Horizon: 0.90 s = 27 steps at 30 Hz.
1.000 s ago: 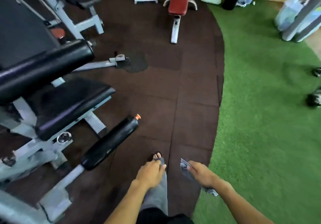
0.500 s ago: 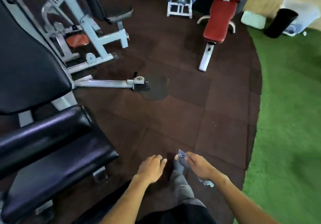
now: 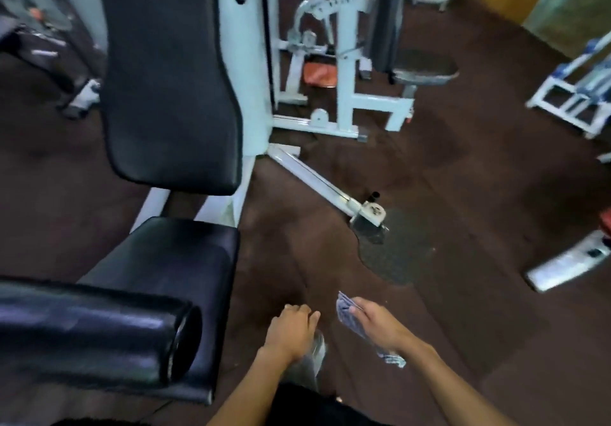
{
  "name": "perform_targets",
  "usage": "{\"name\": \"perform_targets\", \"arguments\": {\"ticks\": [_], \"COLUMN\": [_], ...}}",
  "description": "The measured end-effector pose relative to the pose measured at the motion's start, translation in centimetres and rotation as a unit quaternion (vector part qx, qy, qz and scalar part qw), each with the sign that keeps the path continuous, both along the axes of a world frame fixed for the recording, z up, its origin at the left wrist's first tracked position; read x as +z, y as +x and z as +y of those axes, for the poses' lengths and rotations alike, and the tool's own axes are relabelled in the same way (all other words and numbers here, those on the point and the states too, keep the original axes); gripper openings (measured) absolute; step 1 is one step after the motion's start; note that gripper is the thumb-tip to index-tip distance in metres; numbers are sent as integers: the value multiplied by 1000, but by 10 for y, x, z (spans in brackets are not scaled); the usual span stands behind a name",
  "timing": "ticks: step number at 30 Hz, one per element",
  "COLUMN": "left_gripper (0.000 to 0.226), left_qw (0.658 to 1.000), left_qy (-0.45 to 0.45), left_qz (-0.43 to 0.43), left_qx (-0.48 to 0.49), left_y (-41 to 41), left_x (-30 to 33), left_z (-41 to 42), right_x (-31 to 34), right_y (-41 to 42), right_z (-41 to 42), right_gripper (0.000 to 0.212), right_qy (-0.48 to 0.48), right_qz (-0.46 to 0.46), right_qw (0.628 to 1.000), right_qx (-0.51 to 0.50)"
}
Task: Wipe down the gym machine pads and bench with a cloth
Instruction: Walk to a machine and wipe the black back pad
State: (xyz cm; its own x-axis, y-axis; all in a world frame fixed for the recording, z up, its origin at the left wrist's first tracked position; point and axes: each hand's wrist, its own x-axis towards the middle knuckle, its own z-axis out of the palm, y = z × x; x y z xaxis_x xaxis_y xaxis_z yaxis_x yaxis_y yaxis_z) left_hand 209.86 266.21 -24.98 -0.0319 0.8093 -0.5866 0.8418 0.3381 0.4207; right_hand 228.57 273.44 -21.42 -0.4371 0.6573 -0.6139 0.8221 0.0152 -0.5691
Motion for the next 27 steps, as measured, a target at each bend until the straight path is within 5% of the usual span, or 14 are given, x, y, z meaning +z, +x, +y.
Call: {"name": "perform_targets", "arguments": {"ticks": [10,18,23,27], "left_gripper": [43,39,64,58], "left_qw": [952,834,768,706], "left_qy": [21,22,40,38], "left_qz": [44,97,124,150], "left_qx": [304,544,627,691], "left_y": [-114,-187,-204,-204], "left_x": [-29,-47,-84,-115], "left_z": [123,128,124,119], "right_x": [-34,-77,-136,-176], "right_y": [-189,-332,-395,-429], "right_z": [195,228,217,214], "right_gripper": [23,31,37,36], "right_qy": [-23,-61,-106,-119], "right_qz": [-7,11,21,39], "right_qw": [978,927,890,869], "right_qx": [208,370,444,479]}}
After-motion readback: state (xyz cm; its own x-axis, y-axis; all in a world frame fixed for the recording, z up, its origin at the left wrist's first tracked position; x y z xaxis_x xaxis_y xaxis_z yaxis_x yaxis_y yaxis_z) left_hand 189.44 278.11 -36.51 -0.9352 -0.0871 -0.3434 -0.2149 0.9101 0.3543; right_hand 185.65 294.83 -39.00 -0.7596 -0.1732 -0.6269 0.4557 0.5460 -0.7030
